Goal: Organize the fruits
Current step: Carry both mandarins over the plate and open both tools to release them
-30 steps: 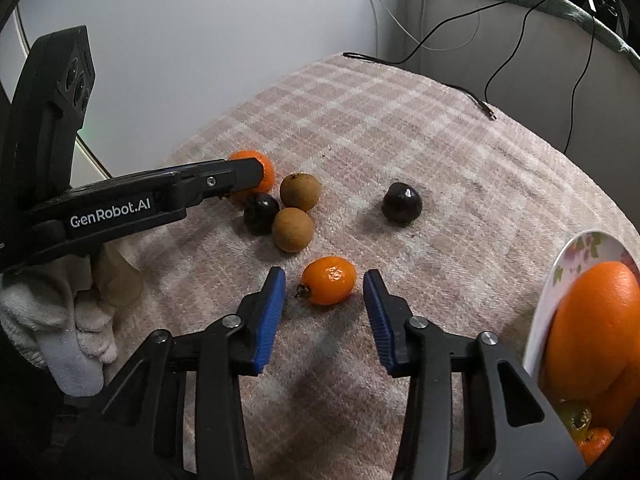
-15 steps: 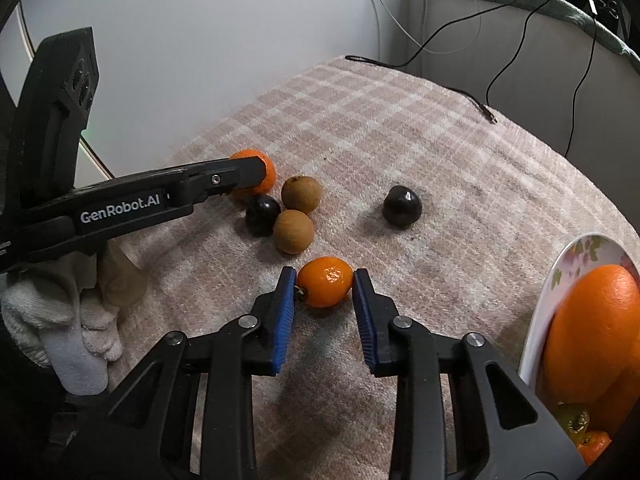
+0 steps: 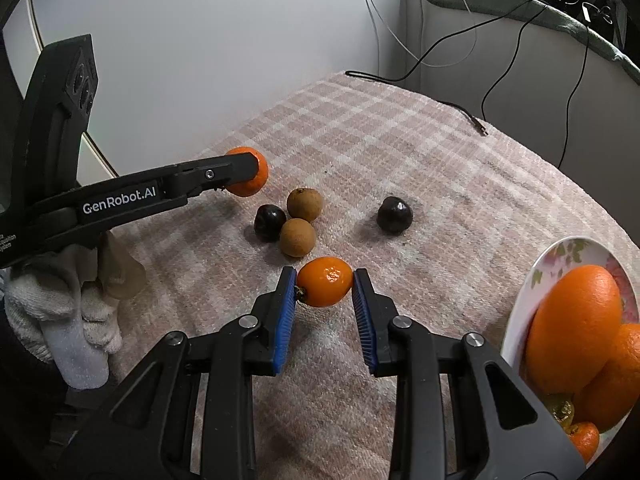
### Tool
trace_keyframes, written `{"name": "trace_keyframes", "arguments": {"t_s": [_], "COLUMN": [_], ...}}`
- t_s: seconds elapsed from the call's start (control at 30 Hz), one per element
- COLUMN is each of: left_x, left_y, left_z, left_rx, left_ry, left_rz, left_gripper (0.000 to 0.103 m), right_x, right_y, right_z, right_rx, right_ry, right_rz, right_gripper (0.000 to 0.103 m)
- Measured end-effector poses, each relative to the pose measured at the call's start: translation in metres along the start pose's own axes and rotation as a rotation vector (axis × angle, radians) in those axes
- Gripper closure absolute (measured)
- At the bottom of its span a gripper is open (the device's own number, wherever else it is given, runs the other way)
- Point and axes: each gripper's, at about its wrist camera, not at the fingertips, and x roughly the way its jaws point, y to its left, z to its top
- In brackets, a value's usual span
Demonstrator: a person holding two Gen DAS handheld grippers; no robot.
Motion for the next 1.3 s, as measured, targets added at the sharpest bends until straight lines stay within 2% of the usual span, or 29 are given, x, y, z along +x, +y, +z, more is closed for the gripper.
{"name": "trace_keyframes", "arguments": {"t_s": [0.4, 0.83, 1.3], "left_x": [-0.003, 0.010, 0.038], "left_y": [-0.032, -0.092, -0.167], "left_z": [0.006, 0.010, 0.015], "left_rx": [0.047, 0.119, 0.213], "left_ry": [-0.017, -0.011, 0.022], "left_rz": [-0.023, -0.078, -0.166], "left_gripper": [0.067, 0.067, 0.067], "right_x": [-0.045, -0.095, -0.123], "right_y": [-0.019, -0.079, -0.141], "right_z": [0.002, -0.004, -0.016], "right_rx": [0.018, 0.085, 0.159], "right_ry": [-0.077, -0.150, -0.177], "right_rz": [-0.019, -0.083, -0.159], "right_gripper": [0.073, 0.073, 0.073]}}
